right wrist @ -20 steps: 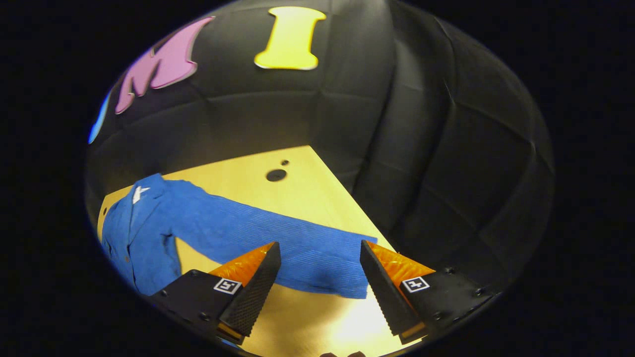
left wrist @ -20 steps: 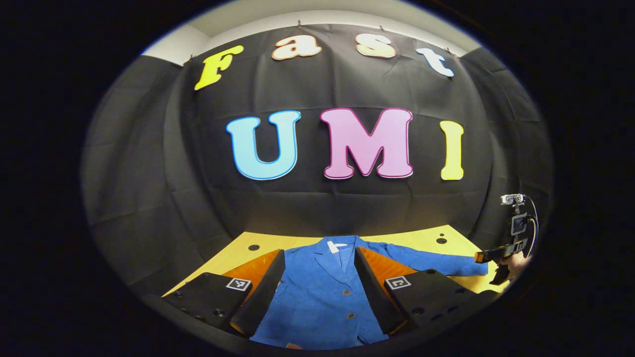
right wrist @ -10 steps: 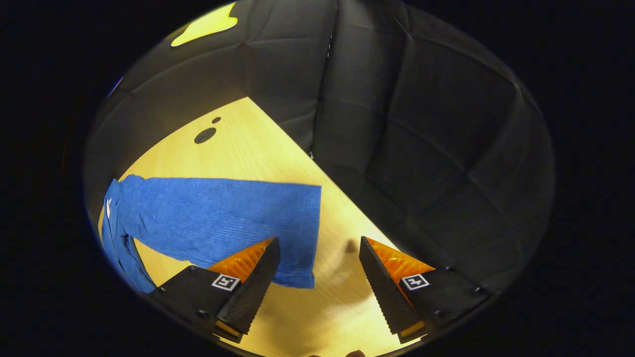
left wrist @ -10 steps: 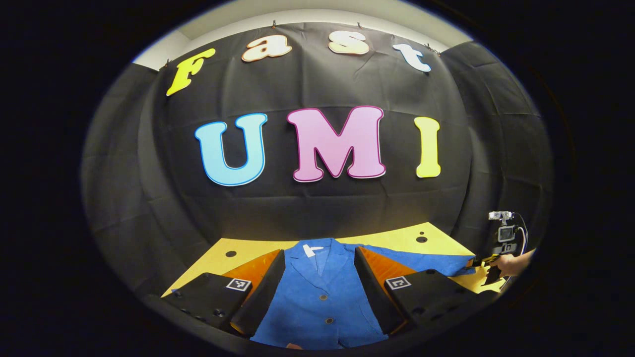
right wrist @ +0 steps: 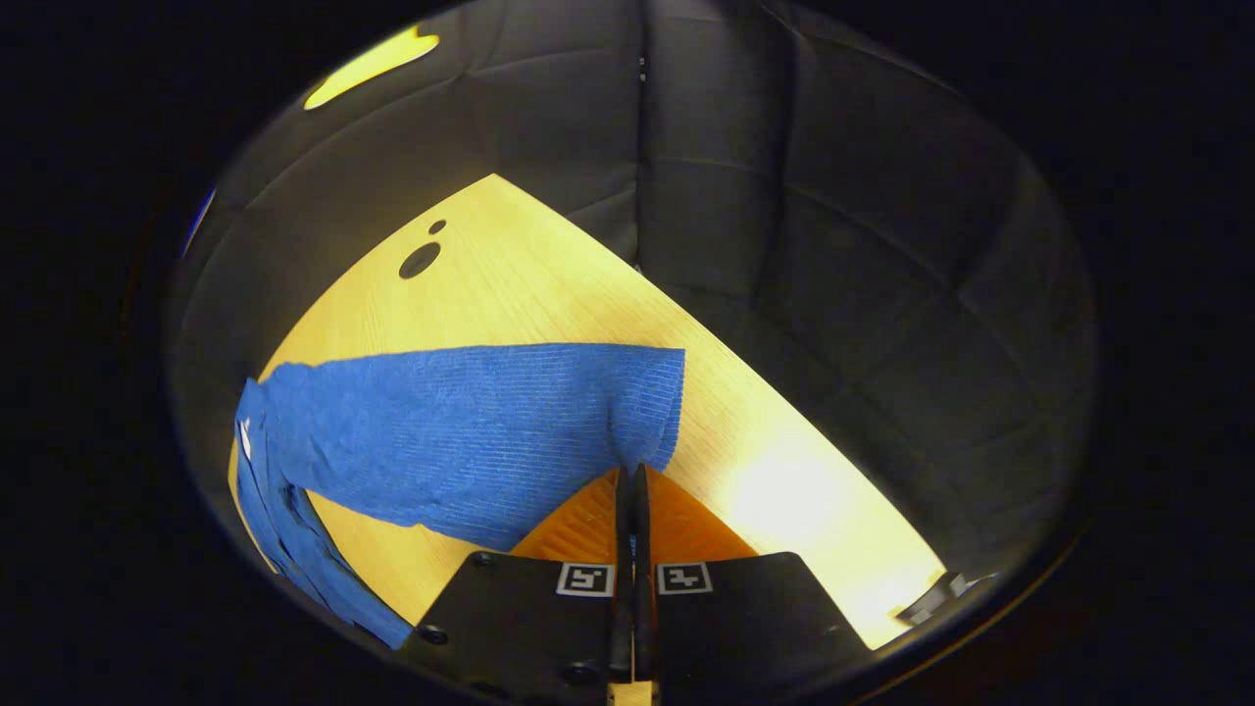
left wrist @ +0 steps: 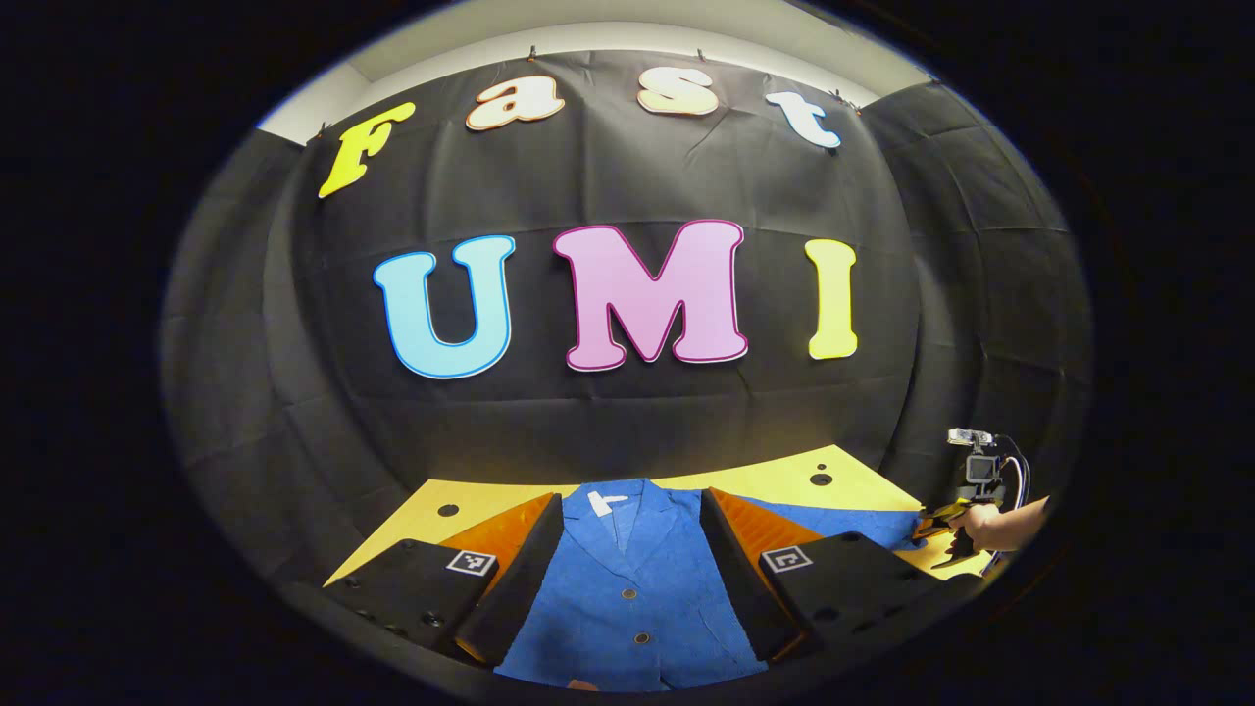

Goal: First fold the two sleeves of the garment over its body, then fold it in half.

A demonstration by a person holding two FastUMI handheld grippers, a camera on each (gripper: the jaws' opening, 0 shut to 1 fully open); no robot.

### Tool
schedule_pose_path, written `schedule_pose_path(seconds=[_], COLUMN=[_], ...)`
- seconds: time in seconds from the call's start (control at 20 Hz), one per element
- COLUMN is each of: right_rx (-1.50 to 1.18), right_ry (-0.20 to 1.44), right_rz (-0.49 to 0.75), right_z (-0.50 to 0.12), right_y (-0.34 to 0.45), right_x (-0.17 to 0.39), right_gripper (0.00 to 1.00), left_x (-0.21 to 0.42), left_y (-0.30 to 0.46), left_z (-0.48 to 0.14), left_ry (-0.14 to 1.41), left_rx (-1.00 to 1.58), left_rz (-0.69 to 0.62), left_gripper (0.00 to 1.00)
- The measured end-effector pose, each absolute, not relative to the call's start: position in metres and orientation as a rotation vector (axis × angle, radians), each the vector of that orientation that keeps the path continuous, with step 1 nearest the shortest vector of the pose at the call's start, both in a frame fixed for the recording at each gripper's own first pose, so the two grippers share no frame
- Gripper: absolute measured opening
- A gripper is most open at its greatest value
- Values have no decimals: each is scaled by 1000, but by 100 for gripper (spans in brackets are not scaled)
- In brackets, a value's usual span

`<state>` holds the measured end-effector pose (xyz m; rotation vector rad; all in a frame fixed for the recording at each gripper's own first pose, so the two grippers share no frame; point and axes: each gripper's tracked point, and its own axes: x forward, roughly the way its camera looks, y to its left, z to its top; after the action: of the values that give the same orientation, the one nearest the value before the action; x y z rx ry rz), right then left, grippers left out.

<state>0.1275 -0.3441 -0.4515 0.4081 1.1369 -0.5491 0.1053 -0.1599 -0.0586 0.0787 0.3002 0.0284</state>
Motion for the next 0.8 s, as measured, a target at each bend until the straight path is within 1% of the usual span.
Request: schedule_pose_path(seconds=[0.1, 0.2, 0.3, 0.4, 0.5, 0.6, 0.75, 0.8], right_rx=[453, 446, 453, 486, 467, 410, 377, 372], right_ry=[1138, 1114, 1033, 986, 956, 936, 932, 931], right_rz=[-488, -463, -456, -403, -321, -211, -54, -6], right_z=[-451, -444, -423, -398, -379, -358, -339, -336], right_y=[-331, -325, -317, -292, -256, -215, -135, -108], right_x=[126, 131, 153, 174, 199, 218, 244, 252], right_gripper=[2, 2, 2, 1, 1, 1, 1, 0], left_x=[101, 96, 91, 86, 79, 73, 62, 57], left_y=[-153, -143, -134, -126, -118, -108, -92, -84], left_z=[-62, -64, -66, -67, -69, -73, -75, -76], left_ry=[311, 320, 326, 332, 336, 341, 345, 344], left_rx=[66, 55, 43, 29, 19, 18, -4, -9], left_rz=[45, 68, 93, 118, 140, 167, 207, 223], left_gripper=[81, 81, 81, 81, 80, 80, 80, 80])
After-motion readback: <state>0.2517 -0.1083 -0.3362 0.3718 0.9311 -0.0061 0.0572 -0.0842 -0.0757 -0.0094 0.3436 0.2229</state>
